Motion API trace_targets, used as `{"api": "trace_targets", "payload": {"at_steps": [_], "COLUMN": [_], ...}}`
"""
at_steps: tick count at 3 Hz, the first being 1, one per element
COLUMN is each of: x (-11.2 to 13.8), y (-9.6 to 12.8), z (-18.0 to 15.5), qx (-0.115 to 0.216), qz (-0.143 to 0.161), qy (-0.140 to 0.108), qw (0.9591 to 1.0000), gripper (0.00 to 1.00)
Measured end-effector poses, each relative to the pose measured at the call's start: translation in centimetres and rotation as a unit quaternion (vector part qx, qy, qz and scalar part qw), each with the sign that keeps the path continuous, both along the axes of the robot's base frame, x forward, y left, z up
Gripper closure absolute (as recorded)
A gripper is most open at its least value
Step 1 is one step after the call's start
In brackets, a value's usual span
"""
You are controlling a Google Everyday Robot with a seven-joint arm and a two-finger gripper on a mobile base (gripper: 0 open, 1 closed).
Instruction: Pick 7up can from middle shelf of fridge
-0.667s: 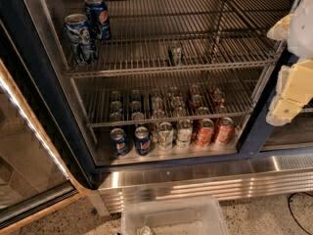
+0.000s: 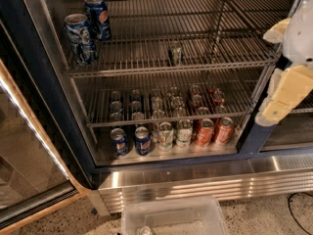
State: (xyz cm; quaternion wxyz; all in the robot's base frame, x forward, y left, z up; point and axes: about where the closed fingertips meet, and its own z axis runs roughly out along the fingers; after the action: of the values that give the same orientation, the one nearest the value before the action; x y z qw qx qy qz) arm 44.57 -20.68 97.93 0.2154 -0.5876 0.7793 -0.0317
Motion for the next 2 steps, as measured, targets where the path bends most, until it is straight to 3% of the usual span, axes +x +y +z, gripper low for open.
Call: {"api": "trace_targets", "payload": {"at_steps": [1,2], "x": [0.4,1.1], "y": [-0.2,0.1], "z": [-5.5,-4.4], "qx": [0.095,0.140], "qz": [-0.023,-0.044], "qy": [0.004,-0.027], "qw": [0.9952,0.9888], "gripper": [0.00,0.00]}}
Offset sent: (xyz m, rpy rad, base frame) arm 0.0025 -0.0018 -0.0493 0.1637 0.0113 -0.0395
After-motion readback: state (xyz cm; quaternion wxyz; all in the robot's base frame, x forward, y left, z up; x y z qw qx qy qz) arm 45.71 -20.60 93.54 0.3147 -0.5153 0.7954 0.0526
